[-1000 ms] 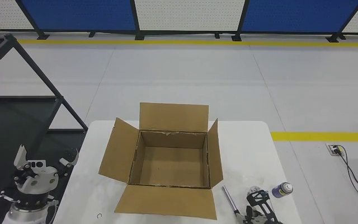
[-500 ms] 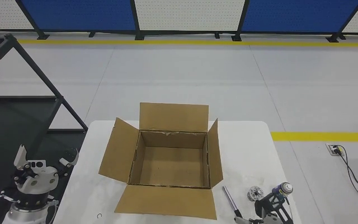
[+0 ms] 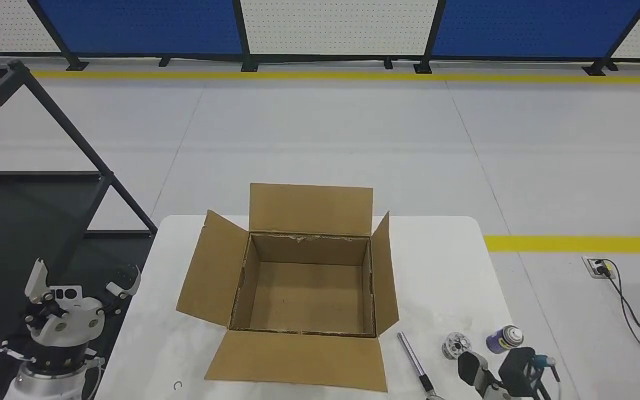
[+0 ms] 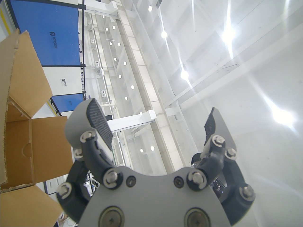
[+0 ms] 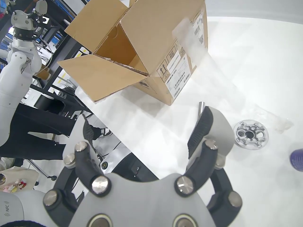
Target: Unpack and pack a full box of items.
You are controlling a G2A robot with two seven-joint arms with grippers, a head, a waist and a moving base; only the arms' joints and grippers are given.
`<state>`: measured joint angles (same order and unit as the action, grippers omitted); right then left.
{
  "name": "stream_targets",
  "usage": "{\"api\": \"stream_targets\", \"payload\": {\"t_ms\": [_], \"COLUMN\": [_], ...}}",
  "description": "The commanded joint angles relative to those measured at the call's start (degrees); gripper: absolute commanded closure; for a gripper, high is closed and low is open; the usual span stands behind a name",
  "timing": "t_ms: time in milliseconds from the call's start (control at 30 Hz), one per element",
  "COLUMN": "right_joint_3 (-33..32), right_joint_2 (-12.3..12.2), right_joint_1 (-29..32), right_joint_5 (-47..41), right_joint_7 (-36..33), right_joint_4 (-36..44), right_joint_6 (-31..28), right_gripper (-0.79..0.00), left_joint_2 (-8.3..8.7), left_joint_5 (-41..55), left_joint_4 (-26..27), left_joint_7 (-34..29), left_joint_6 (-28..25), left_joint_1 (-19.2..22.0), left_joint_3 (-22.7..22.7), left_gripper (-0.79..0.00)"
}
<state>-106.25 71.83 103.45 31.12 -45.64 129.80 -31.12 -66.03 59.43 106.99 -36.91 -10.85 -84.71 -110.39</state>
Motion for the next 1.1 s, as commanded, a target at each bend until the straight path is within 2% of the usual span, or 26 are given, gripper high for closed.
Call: {"api": "stream_targets", "payload": {"t_ms": [0, 167, 400, 500, 567, 667, 800, 1067], "right_joint_3": [0.00, 0.00, 0.92, 0.99, 0.93, 2.89, 4.53, 4.53], "right_joint_2": [0.00, 0.00, -0.06, 0.00, -0.02, -0.06, -0.29, -0.29], "right_joint_1": [0.00, 0.00, -1.47, -2.89, -4.16, -5.37, -6.30, -6.30], "right_joint_5": [0.00, 0.00, -3.60, -3.45, 0.40, 5.11, 10.60, 10.60], "right_joint_7": [0.00, 0.00, 9.39, 14.87, 18.05, 21.12, 21.10, 21.10], "right_joint_4": [0.00, 0.00, 3.93, 4.84, 4.84, 4.84, 4.84, 4.84], "right_joint_6": [-0.01, -0.01, -2.59, -3.54, -5.22, -7.62, -8.91, -8.91], "right_gripper": [-0.785, -0.785, -0.785, -0.785, -0.785, -0.785, -0.785, -0.785], "left_joint_2": [0.00, 0.00, 0.30, 0.45, 0.62, 0.69, 0.77, 0.77], "left_joint_5": [0.00, 0.00, -1.28, 0.40, 1.45, 1.95, 1.83, 1.83], "left_joint_4": [0.00, 0.00, 1.38, 1.16, 0.36, -0.33, -0.37, -0.37], "left_joint_7": [0.00, 0.00, -2.77, -9.71, -15.45, -18.66, -20.52, -20.52], "left_joint_6": [0.00, 0.00, 3.90, 5.19, 5.88, 5.46, 5.95, 5.95], "left_joint_1": [0.00, 0.00, 0.42, -0.42, -1.32, -2.10, -2.49, -2.49], "left_joint_3": [0.00, 0.00, -0.12, -0.29, -1.22, -2.16, -2.39, -2.39], "left_gripper": [-0.785, -0.785, -0.785, -0.785, -0.785, -0.785, -0.785, -0.785]}}
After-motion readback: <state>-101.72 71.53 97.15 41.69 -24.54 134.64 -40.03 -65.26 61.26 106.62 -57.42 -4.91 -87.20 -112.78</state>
